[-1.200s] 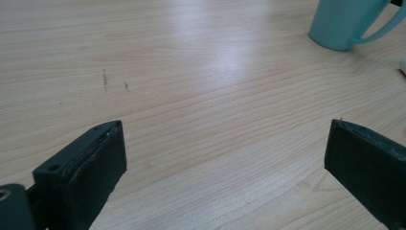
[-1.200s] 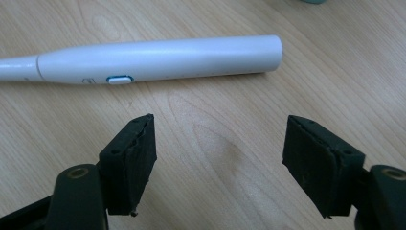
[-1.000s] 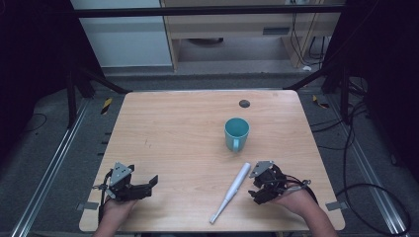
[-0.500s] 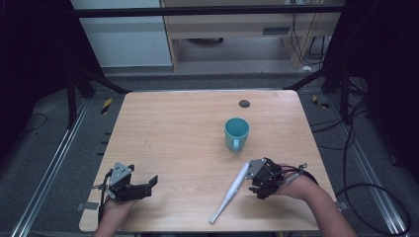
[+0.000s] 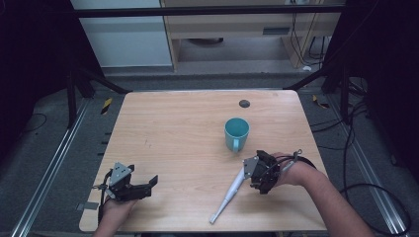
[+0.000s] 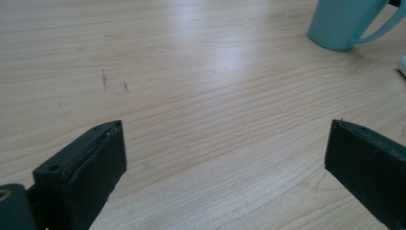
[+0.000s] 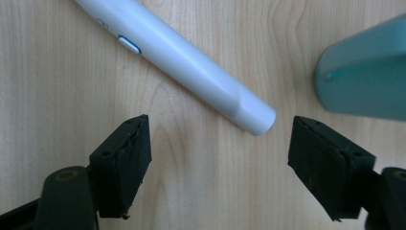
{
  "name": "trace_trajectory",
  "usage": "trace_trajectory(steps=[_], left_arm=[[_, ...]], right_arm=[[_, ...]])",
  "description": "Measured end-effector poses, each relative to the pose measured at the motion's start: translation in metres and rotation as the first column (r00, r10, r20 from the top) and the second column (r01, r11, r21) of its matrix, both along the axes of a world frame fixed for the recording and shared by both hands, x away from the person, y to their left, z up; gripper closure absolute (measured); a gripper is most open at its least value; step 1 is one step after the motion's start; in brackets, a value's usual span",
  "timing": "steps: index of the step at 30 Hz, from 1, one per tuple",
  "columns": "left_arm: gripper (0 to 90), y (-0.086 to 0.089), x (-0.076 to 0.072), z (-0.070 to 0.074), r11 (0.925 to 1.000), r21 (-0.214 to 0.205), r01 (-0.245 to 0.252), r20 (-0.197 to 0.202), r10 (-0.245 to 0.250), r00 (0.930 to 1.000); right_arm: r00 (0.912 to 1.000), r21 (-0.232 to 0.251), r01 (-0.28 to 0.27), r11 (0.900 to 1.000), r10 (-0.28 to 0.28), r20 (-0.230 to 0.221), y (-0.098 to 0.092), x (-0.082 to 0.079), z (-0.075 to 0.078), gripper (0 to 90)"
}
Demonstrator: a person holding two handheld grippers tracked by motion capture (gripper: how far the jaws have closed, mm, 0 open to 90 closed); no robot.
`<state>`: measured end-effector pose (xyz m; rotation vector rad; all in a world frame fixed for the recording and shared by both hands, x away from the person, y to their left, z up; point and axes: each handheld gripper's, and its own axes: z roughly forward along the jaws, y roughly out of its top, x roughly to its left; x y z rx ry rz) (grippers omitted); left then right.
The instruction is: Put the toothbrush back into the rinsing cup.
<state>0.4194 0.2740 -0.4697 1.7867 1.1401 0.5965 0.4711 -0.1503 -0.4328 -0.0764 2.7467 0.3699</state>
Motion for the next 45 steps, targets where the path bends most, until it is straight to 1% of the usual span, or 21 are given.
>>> trace_trajectory(steps=[3, 4, 5, 6, 8, 10, 11, 13, 15, 16, 17, 21, 24, 30, 33, 34, 38, 41, 43, 44, 45], left_arm=[[0.0, 0.000, 0.000, 0.000, 1.0000, -0.002, 0.001, 0.001, -0.001, 1.0000], [0.0, 0.000, 0.000, 0.000, 1.0000, -0.002, 0.001, 0.001, -0.001, 1.0000], [0.0, 0.000, 0.000, 0.000, 1.0000, -0.005, 0.002, 0.001, -0.002, 1.0000], [0.0, 0.000, 0.000, 0.000, 1.0000, -0.005, 0.002, 0.001, -0.002, 1.0000], [0.0, 0.000, 0.000, 0.000, 1.0000, -0.006, 0.004, 0.002, -0.004, 1.0000], [0.0, -0.001, 0.000, 0.001, 0.9999, -0.011, 0.005, 0.002, -0.005, 1.0000], [0.0, -0.001, 0.000, 0.001, 0.9999, -0.016, 0.006, 0.002, -0.006, 1.0000], [0.0, -0.001, -0.001, 0.001, 0.9997, -0.021, 0.009, 0.004, -0.009, 1.0000], [0.0, -0.002, -0.001, 0.002, 0.9998, -0.019, 0.010, 0.005, -0.010, 0.9999], [0.0, -0.002, -0.001, 0.001, 0.9998, -0.019, 0.012, 0.005, -0.012, 0.9999], [0.0, -0.002, -0.001, 0.001, 0.9998, -0.016, 0.013, 0.004, -0.013, 0.9999], [0.0, -0.003, -0.001, 0.002, 0.9998, -0.013, 0.014, 0.007, -0.014, 0.9999], [0.0, -0.002, -0.001, 0.002, 0.9998, -0.015, 0.014, 0.009, -0.014, 0.9999], [0.0, -0.002, -0.001, 0.002, 0.9997, -0.019, 0.013, 0.006, -0.013, 0.9999], [0.0, -0.002, -0.001, 0.002, 0.9998, -0.016, 0.015, 0.009, -0.015, 0.9999], [0.0, -0.002, -0.001, 0.002, 0.9998, -0.017, 0.014, 0.009, -0.014, 0.9999], [0.0, -0.001, -0.001, 0.002, 0.9997, -0.022, 0.013, 0.007, -0.013, 0.9999], [0.0, -0.001, -0.001, 0.002, 0.9996, -0.025, 0.013, 0.009, -0.012, 0.9999], [0.0, -0.001, -0.001, 0.003, 0.9996, -0.025, 0.013, 0.011, -0.013, 0.9999], [0.0, 0.000, -0.001, 0.003, 0.9996, -0.024, 0.014, 0.012, -0.014, 0.9998], [0.0, 0.000, -0.001, 0.003, 0.9996, -0.025, 0.014, 0.013, -0.014, 0.9998]], right_arm=[[0.9955, -0.030, -0.086, 0.9959, 0.087, 0.038, 0.004, 0.001, 0.003, 23.5], [0.9955, -0.030, -0.086, 0.9959, 0.087, 0.038, 0.004, 0.001, 0.003, 23.5], [0.9913, -0.031, -0.120, 0.9923, 0.122, 0.050, 0.005, 0.002, 0.006, 24.8], [0.9913, -0.031, -0.120, 0.9923, 0.122, 0.050, 0.005, 0.002, 0.006, 24.8], [0.9813, -0.040, -0.184, 0.9822, 0.186, 0.050, 0.008, 0.004, 0.011, 25.7], [0.9787, -0.050, -0.198, 0.9789, 0.200, 0.046, 0.009, 0.004, 0.011, 25.8], [0.9688, -0.081, -0.241, 0.9672, 0.245, 0.040, 0.011, 0.005, 0.011, 27.2], [0.9659, -0.089, -0.253, 0.9634, 0.257, 0.033, 0.011, 0.004, 0.011, 28.0], [0.9506, -0.131, -0.304, 0.9435, 0.310, 0.023, 0.016, 0.005, 0.009, 28.7], [0.9506, -0.131, -0.304, 0.9435, 0.310, 0.023, 0.016, 0.005, 0.009, 28.7], [0.9440, -0.146, -0.324, 0.9349, 0.329, 0.017, 0.020, 0.004, 0.008, 28.4], [0.9372, -0.145, -0.346, 0.9271, 0.349, -0.003, 0.025, 0.005, 0.009, 28.7], [0.9277, -0.167, -0.369, 0.9142, 0.373, -0.008, 0.029, 0.006, 0.010, 28.1], [0.9196, -0.140, -0.392, 0.9093, 0.392, -0.030, 0.037, 0.009, 0.013, 28.3], [0.9048, -0.156, -0.426, 0.8912, 0.422, -0.059, 0.043, 0.008, 0.010, 29.2], [0.9048, -0.156, -0.426, 0.8912, 0.422, -0.059, 0.043, 0.008, 0.010, 29.2], [0.8820, -0.210, -0.470, 0.8571, 0.465, -0.080, 0.048, 0.007, 0.010, 30.3], [0.8616, -0.228, -0.507, 0.8315, 0.498, -0.097, 0.052, 0.006, 0.013, 31.4], [0.8431, -0.242, -0.536, 0.8087, 0.527, -0.106, 0.054, 0.007, 0.013, 31.9], [0.8261, -0.262, -0.561, 0.7856, 0.552, -0.112, 0.055, 0.005, 0.012, 32.0], [0.8261, -0.262, -0.561, 0.7856, 0.552, -0.112, 0.055, 0.005, 0.012, 32.0]])
